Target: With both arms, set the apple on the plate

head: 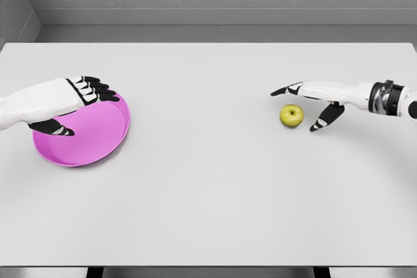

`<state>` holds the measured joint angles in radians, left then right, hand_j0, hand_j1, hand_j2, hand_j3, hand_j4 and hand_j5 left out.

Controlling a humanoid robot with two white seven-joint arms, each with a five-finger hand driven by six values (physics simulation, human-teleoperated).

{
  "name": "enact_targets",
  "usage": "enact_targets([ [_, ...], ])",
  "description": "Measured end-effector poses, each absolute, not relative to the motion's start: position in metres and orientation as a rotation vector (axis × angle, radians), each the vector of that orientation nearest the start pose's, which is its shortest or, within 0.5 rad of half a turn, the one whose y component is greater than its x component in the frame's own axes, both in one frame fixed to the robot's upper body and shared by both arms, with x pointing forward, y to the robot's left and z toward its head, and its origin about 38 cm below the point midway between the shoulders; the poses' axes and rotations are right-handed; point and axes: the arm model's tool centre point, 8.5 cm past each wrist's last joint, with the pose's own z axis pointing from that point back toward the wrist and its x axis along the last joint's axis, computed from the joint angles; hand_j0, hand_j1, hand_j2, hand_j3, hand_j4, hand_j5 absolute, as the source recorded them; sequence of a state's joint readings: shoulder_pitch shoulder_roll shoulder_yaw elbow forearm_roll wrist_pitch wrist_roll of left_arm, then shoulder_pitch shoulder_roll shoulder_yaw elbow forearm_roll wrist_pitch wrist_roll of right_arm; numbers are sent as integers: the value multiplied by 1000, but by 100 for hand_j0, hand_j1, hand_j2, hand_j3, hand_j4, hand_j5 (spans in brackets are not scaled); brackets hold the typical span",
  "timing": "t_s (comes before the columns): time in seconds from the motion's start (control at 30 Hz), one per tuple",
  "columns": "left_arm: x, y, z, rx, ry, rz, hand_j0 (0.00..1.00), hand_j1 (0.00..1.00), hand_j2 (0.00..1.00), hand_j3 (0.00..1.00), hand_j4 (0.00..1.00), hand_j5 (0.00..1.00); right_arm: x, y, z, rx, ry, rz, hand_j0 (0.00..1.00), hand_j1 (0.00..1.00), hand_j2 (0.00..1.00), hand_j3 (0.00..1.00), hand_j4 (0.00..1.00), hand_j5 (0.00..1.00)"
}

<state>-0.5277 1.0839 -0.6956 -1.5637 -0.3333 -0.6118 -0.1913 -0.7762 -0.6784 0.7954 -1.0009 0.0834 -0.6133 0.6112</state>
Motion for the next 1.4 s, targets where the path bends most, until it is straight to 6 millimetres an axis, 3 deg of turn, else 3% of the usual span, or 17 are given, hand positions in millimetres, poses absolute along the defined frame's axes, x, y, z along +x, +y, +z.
enact_targets([
  [0.53, 387, 351, 219, 447, -1523, -2008, 100, 100, 100, 100, 100, 100, 482, -311, 151, -75, -1319, 1780, 100, 100, 100, 100, 100, 100],
  [0.77, 387, 351, 220, 448, -1524, -2008, 100, 100, 100, 100, 100, 100, 481, -310, 148, -70, -1308, 1788, 88, 88, 88, 88, 88, 88],
  [1.07, 387, 352, 220, 449, -1523, -2007, 100, 100, 100, 100, 100, 100, 481, -310, 147, -70, -1306, 1788, 84, 84, 84, 84, 84, 84],
  [1.4, 387, 352, 220, 449, -1523, -2007, 100, 100, 100, 100, 100, 100, 480, -310, 145, -66, -1302, 1789, 71, 71, 71, 71, 71, 71],
])
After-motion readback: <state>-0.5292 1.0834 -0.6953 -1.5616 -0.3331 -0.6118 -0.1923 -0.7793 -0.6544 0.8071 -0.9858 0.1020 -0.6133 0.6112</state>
